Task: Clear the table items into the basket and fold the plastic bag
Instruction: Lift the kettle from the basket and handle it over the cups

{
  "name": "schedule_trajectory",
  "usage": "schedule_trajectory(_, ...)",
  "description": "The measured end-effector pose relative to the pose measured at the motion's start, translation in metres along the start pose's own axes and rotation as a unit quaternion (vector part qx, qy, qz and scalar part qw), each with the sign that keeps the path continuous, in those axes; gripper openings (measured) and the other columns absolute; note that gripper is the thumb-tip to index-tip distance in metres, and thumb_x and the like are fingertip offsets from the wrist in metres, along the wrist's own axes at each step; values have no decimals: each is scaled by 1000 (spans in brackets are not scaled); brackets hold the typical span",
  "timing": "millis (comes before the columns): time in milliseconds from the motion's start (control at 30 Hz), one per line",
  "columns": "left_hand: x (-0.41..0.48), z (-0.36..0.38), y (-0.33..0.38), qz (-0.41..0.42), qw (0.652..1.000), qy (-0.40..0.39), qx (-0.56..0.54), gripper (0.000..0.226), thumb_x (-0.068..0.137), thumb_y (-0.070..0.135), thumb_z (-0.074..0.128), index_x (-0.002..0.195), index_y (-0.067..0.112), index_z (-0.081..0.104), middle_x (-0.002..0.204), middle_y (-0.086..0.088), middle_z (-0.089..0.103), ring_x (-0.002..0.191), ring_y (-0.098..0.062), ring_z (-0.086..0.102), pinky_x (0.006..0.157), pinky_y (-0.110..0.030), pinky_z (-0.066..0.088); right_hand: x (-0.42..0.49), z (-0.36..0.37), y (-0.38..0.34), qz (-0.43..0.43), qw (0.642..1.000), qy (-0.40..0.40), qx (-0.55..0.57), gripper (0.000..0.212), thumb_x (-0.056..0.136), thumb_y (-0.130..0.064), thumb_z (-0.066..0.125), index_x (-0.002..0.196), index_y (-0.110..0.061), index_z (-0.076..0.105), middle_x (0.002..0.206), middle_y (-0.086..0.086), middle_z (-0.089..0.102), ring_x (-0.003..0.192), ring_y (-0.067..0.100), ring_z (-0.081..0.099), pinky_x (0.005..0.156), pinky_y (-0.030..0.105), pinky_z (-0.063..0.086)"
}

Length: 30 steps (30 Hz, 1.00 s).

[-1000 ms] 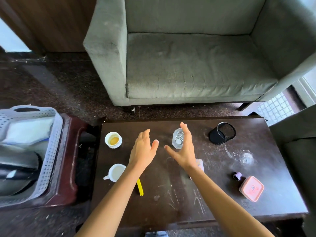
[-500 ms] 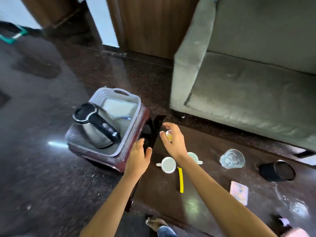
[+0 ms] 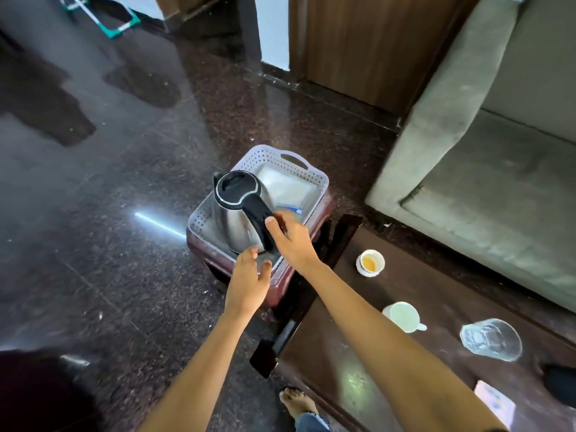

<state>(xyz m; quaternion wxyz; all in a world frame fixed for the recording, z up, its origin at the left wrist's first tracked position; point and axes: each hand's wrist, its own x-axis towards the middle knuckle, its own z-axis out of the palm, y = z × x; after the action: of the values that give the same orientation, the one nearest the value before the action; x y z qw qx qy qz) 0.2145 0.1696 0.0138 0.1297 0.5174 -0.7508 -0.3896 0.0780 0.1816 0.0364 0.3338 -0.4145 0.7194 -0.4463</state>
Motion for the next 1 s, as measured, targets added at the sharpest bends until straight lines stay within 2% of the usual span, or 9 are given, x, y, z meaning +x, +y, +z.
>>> schedule_trajectory(67,3,-2,-4,-5,1000,5,-5,45,95,22,52,135,5,43,134,-12,49,117,-25,55,99,-35,45,6,10,-2,31,999,-3,23,35,100,-42,44,97,-10,57,71,-7,60,60,-4,54,57,15,38)
schedule_trajectory(200,6,-3,-9,-8,1000,12,-10,45,94,21,52,135,4,43,134,-12,50,116,-24,55,97,-34,46,15,23,2,104,990,16,93,54,96,-55,41,76,-8,59,70,-2,65,59,-4,57,61,19,43)
schedule_trajectory(333,5,-2,-12,-14,1000,9,-11,46,95,23,51,136,5,41,135,-12,50,113,-22,57,93,-31,46,21,29,1,150,980,47,125,83,80,-77,34,71,3,55,65,6,58,61,14,52,62,32,42)
schedule_trajectory(433,4,-3,-12,-11,1000,10,-9,47,95,23,51,137,4,40,136,-13,49,116,-23,56,95,-31,45,20,30,-4,134,976,99,142,65,93,-61,40,55,-9,48,58,4,57,60,14,54,63,30,46)
schedule_trajectory(600,-5,-7,-15,8,1000,8,10,49,96,25,49,139,4,38,139,-13,46,119,-23,54,100,-34,45,20,21,-15,87,967,168,169,71,100,-49,35,58,8,45,56,16,51,51,13,52,55,26,44)
schedule_trajectory(700,-9,-8,-14,14,1000,7,22,49,96,26,49,139,4,39,137,-12,47,116,-21,56,96,-28,44,15,9,-22,76,960,187,195,73,102,-46,32,68,15,53,56,11,54,49,8,51,57,24,44)
schedule_trajectory(767,-12,-7,-11,19,1000,6,22,48,96,27,49,137,4,40,136,-13,48,114,-22,56,97,-32,46,9,-4,-24,76,950,213,214,70,102,-45,32,64,8,57,54,5,57,53,12,53,63,32,46)
schedule_trajectory(900,-18,-1,1,27,999,5,21,47,95,25,50,136,4,41,135,-12,49,115,-21,55,98,-35,46,-8,-39,-31,56,931,265,246,62,101,-42,37,50,-11,53,52,5,56,52,14,53,63,32,46)
schedule_trajectory(1000,-26,9,14,39,999,-10,18,48,95,23,51,137,3,40,136,-12,49,120,-23,53,102,-38,44,-23,-69,-35,46,920,296,251,62,99,-47,35,51,-12,54,50,3,56,50,13,52,64,34,46)
